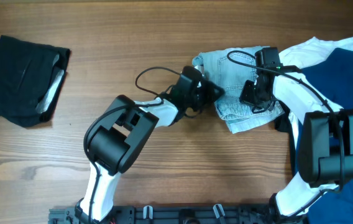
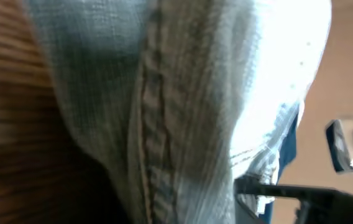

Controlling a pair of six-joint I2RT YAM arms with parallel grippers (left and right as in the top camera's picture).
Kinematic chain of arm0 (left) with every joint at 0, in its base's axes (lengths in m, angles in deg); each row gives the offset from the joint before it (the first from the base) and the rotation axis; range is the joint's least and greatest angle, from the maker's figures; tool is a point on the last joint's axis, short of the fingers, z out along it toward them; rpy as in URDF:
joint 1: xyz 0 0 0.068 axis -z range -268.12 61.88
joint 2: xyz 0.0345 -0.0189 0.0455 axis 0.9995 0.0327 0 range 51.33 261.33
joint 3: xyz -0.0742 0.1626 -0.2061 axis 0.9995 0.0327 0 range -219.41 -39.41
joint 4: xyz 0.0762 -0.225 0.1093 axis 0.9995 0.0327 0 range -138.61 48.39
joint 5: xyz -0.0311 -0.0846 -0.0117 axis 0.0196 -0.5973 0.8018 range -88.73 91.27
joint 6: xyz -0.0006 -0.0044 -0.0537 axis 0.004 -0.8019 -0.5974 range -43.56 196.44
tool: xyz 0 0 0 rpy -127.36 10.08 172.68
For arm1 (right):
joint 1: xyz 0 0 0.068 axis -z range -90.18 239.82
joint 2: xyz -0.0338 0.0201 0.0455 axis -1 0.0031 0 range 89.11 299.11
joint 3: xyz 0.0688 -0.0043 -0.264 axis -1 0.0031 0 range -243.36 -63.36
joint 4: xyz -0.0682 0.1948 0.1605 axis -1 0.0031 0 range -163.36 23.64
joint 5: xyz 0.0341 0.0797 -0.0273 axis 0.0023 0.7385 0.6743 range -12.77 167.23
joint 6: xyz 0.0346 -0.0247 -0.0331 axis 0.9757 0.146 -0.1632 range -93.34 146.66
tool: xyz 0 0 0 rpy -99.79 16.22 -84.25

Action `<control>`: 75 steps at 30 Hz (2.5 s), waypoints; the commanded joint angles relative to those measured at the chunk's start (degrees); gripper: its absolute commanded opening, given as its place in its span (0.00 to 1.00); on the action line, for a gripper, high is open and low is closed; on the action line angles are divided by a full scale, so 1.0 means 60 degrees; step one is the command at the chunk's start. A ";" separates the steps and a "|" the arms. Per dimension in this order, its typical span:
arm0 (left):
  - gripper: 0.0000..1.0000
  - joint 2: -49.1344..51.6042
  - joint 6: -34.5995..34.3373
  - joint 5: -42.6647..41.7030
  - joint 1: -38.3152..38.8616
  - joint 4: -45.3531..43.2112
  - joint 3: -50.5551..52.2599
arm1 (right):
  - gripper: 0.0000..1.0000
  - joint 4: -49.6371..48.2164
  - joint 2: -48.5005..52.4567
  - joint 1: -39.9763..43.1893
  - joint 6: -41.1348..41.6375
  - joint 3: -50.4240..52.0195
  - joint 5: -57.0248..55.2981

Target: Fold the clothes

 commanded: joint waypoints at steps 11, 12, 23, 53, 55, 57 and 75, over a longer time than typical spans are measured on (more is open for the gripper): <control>0.04 -0.1118 0.3770 -0.1654 -0.2641 0.3661 -0.0062 | 0.04 0.0386 -0.1308 -0.0022 -0.1461 0.0528 0.1388; 0.04 -0.1614 0.4102 -0.1712 -0.3005 0.3865 -0.0062 | 0.04 0.0379 -0.1719 -0.0022 -0.1479 0.0525 0.1606; 0.04 -0.4860 0.4692 -0.1410 -0.7756 0.3636 -0.0080 | 0.04 0.0317 -0.4342 -0.0022 -0.0958 0.0521 0.2437; 0.10 -0.4809 0.6717 -0.0138 -1.3023 0.4484 -0.0080 | 0.04 0.1603 -0.4404 -0.0022 -0.1446 0.0521 0.2932; 0.29 -0.4809 0.6714 0.0725 -1.3114 0.5402 -0.0080 | 0.04 0.1596 -0.4404 -0.0022 -0.1453 0.0521 0.2932; 0.47 -0.4823 0.6710 0.1111 -1.3231 0.6029 -0.0080 | 0.04 0.1603 -0.4404 -0.0022 -0.1464 0.0521 0.2932; 0.04 -0.6466 0.6703 0.1279 -1.3686 0.7486 0.0033 | 0.04 0.1446 -0.4404 -0.0022 -0.1468 0.0521 0.2867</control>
